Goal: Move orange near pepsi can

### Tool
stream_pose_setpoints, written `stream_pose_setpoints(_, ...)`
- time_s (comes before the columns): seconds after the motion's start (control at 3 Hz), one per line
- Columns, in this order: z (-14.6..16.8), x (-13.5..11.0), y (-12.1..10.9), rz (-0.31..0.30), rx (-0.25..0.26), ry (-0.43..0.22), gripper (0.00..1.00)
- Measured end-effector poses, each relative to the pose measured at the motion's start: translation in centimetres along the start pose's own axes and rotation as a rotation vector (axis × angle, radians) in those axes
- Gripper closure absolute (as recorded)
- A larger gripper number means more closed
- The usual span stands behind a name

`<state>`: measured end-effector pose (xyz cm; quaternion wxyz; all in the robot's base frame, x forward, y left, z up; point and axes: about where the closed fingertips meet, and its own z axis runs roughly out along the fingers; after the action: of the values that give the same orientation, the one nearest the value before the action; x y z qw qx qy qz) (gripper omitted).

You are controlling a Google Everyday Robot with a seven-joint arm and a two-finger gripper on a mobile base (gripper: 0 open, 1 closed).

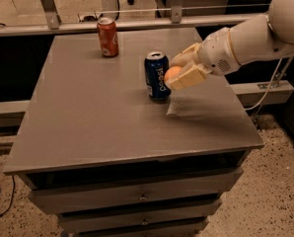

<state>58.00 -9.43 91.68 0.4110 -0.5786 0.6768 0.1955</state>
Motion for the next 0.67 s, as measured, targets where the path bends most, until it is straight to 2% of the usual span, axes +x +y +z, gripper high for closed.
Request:
stream_pose_setpoints(0.33,0.0,0.0,0.0,0.0,0.0,0.0,1.0)
stream_pose_setpoints(0.67,0.93,0.91,0.95,0.016,-0.038,0.005,1.0)
